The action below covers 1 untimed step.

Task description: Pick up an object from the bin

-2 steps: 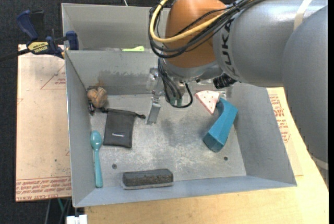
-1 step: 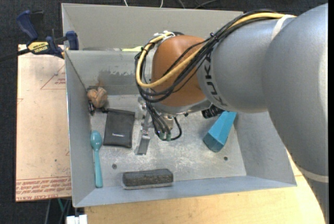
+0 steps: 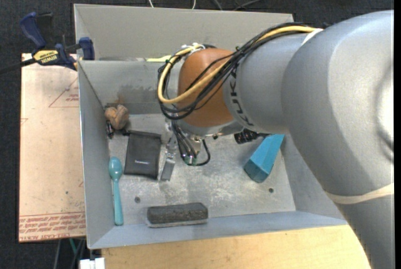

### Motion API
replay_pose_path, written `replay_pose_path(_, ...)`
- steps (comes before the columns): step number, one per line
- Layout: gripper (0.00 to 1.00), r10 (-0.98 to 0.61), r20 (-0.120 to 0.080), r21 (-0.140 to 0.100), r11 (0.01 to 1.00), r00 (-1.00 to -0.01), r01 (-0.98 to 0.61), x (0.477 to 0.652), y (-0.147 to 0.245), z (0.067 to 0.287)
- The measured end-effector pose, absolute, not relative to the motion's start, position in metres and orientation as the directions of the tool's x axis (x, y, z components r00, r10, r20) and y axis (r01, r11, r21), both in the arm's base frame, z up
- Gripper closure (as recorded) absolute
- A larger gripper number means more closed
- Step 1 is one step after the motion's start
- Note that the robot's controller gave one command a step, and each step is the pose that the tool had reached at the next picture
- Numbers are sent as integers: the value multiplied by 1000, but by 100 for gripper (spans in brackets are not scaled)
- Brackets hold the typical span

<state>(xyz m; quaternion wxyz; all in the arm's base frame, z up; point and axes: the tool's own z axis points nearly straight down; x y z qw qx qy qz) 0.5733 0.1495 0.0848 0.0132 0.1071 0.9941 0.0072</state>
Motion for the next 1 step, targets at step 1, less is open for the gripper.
replay_pose_path(1, 0, -10, -31, 14, 1000, -999, -10, 591, 160, 153)
